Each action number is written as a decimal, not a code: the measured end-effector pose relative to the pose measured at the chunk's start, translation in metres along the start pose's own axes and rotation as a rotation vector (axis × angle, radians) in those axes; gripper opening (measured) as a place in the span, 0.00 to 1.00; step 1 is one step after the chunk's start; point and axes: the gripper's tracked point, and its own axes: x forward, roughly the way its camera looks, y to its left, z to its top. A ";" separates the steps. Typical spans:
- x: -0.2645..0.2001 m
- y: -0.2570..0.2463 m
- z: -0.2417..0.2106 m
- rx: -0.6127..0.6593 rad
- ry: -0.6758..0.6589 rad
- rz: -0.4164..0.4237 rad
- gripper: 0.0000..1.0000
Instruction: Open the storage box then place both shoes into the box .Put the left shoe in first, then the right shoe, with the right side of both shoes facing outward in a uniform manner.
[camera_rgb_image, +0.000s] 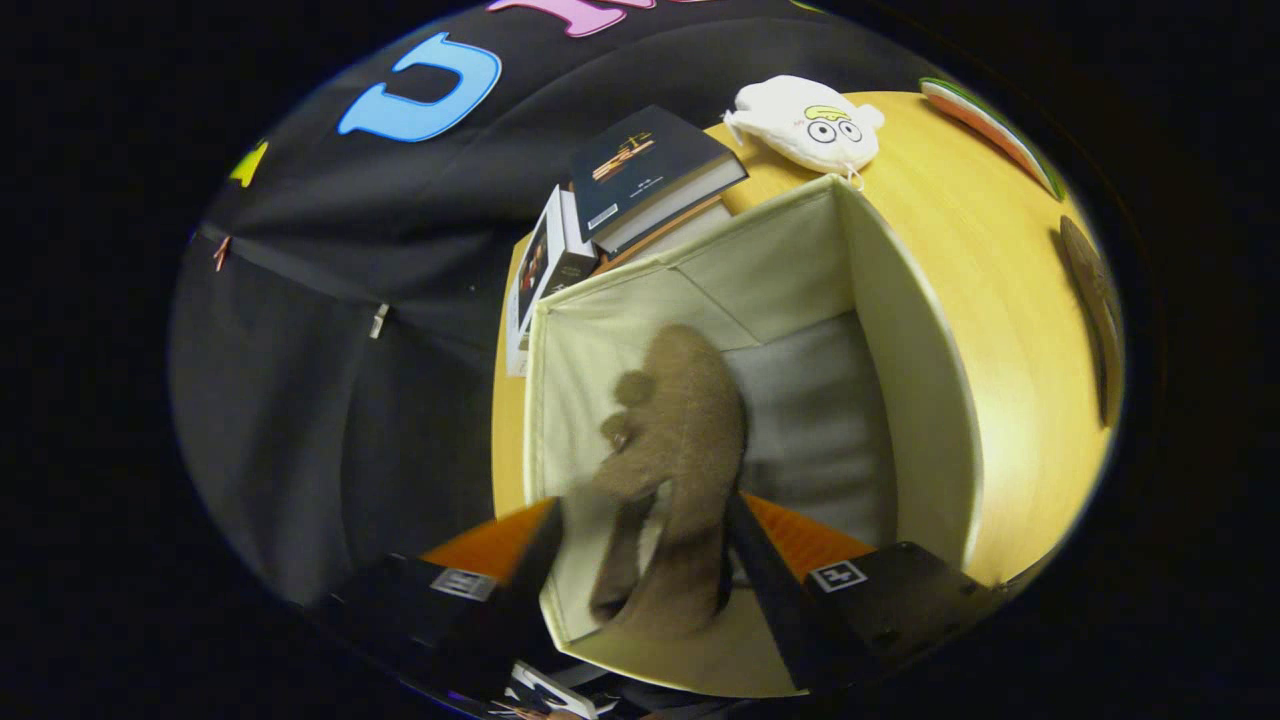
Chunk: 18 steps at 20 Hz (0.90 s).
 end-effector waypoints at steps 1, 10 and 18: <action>-0.008 0.003 0.001 -0.017 -0.004 0.003 0.80; -0.085 -0.016 0.013 -0.187 -0.097 0.012 0.98; -0.167 -0.107 0.068 -0.241 -0.248 -0.040 0.98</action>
